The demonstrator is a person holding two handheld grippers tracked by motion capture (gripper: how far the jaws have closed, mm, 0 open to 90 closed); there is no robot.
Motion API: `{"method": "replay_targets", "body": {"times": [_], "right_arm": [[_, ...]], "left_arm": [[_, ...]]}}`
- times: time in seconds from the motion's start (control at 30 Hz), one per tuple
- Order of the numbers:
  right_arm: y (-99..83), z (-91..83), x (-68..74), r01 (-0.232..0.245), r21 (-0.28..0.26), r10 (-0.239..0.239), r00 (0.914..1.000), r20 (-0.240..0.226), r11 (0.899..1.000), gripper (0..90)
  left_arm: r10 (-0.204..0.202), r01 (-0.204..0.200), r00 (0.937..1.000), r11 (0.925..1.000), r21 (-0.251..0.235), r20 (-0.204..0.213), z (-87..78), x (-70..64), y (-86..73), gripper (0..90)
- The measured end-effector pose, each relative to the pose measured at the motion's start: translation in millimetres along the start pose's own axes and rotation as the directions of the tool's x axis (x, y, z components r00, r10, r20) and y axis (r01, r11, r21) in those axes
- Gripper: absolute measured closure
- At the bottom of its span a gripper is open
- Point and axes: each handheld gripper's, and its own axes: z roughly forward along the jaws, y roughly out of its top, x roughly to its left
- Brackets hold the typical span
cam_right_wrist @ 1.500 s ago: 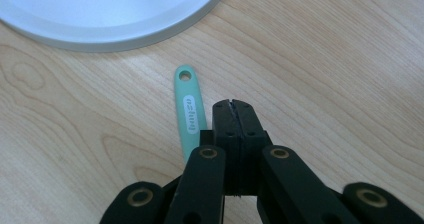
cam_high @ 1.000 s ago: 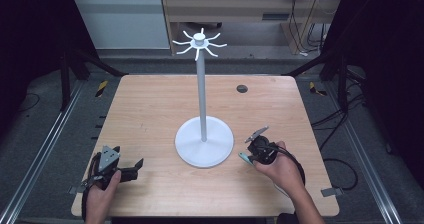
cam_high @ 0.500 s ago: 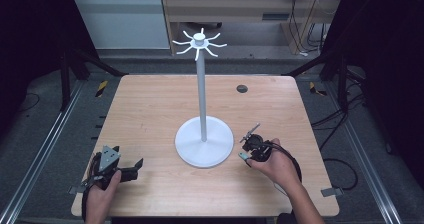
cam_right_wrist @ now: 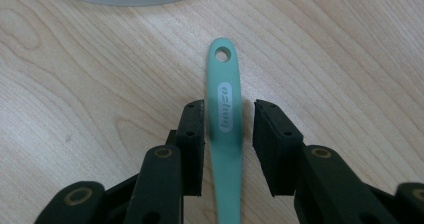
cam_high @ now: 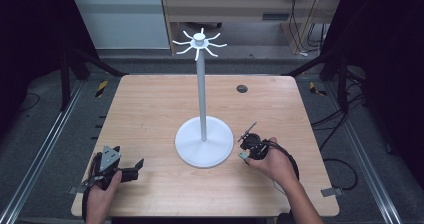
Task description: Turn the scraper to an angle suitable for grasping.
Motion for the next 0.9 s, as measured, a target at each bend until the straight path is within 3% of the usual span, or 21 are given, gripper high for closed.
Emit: {"method": "replay_targets", "body": {"times": [0.7, 0.9], "right_arm": [[3.2, 5.9, -0.7, -0.008, 0.004, 0.008, 0.9998, -0.017, 1.000, 67.9], [4.0, 5.5, -0.2, -0.011, 0.013, 0.011, 0.9998, -0.017, 1.000, 73.0]], "left_arm": [[0.000, 0.000, 1.0000, 1.0000, -0.002, 0.001, -0.5, 0.2, 0.1, 2.3], [0.001, -0.001, 1.0000, 1.0000, -0.001, 0.003, -0.3, 0.1, 0.1, 2.3]]}}
